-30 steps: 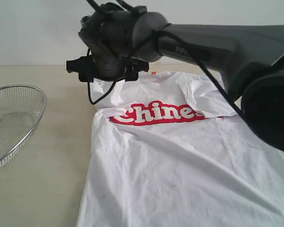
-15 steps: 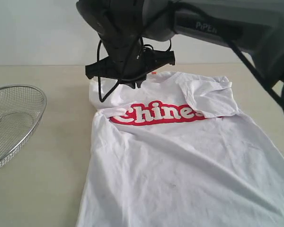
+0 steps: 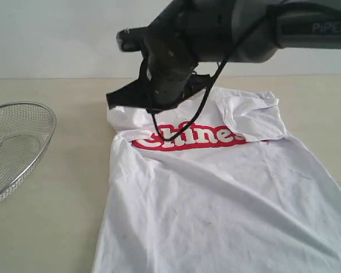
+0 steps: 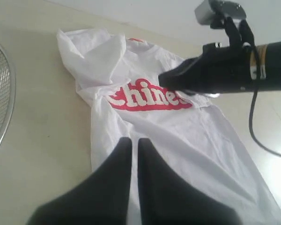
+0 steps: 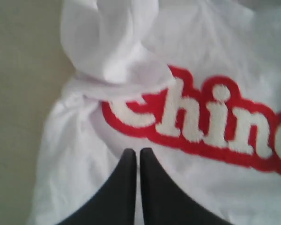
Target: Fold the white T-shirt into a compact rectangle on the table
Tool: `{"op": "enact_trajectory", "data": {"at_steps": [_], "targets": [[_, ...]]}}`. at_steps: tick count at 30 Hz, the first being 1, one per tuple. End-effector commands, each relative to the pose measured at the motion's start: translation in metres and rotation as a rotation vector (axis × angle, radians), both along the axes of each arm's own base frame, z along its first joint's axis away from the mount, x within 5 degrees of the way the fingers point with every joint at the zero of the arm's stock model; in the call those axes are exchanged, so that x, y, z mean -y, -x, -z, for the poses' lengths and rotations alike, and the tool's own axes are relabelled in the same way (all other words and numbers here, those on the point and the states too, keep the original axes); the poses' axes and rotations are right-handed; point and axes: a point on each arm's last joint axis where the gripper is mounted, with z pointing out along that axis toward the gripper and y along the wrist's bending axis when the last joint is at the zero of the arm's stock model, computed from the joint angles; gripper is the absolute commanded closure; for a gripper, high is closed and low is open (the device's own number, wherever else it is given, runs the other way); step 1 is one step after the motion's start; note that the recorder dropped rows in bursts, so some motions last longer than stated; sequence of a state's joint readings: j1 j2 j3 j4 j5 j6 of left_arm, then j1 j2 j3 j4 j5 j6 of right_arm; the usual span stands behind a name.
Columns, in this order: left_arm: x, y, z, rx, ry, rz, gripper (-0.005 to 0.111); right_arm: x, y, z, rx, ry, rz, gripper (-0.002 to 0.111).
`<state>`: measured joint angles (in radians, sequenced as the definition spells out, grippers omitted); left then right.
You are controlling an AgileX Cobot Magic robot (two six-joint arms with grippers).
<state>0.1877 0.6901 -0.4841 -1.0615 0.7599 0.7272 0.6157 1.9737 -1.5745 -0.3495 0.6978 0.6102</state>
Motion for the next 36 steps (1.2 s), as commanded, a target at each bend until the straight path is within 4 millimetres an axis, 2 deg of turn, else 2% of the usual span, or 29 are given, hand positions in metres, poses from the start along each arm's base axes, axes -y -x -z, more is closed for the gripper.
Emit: {"op": "enact_trajectory", "data": {"at_steps": [1,3,6,10,14,17,21,23,28,34,36], "targets": [[0.002,0.001,-0.001,0.004,0.026,0.009,0.102,0.031,-0.045,-0.003,0.038,-0.229,0.008,0.108],[0.002,0.001,-0.001,0.003,0.026,0.011,0.102,0.036,-0.062,0.006,0.012,-0.325,-0.047,0.108],[0.002,0.001,-0.001,0.007,0.029,0.004,0.102,0.036,-0.080,0.018,0.011,-0.358,-0.181,0.108],[0.002,0.001,-0.002,0.008,0.037,0.004,0.102,0.034,-0.095,0.029,-0.004,-0.339,-0.236,0.108],[0.002,0.001,-0.002,0.008,0.043,0.006,0.102,0.021,-0.106,0.033,-0.036,-0.408,-0.334,0.108],[0.002,0.001,-0.002,0.008,0.043,0.006,0.102,0.019,-0.111,0.042,-0.037,-0.420,-0.315,0.108],[0.003,0.001,-0.002,0.006,0.044,0.011,0.102,0.036,-0.130,0.084,-0.048,-0.394,-0.135,0.108],[0.003,0.001,-0.002,0.005,0.045,0.013,0.102,0.048,-0.138,0.094,-0.010,-0.337,-0.065,0.108],[0.002,0.001,0.002,-0.002,0.045,0.004,0.102,0.069,-0.146,0.086,-0.014,-0.311,0.033,0.108],[0.001,0.001,0.003,-0.002,0.043,-0.010,0.102,0.061,-0.140,0.041,-0.013,-0.352,-0.059,0.108],[0.001,0.001,0.003,-0.002,0.043,-0.010,0.102,0.056,-0.135,0.032,-0.048,-0.405,-0.082,0.108]]}}
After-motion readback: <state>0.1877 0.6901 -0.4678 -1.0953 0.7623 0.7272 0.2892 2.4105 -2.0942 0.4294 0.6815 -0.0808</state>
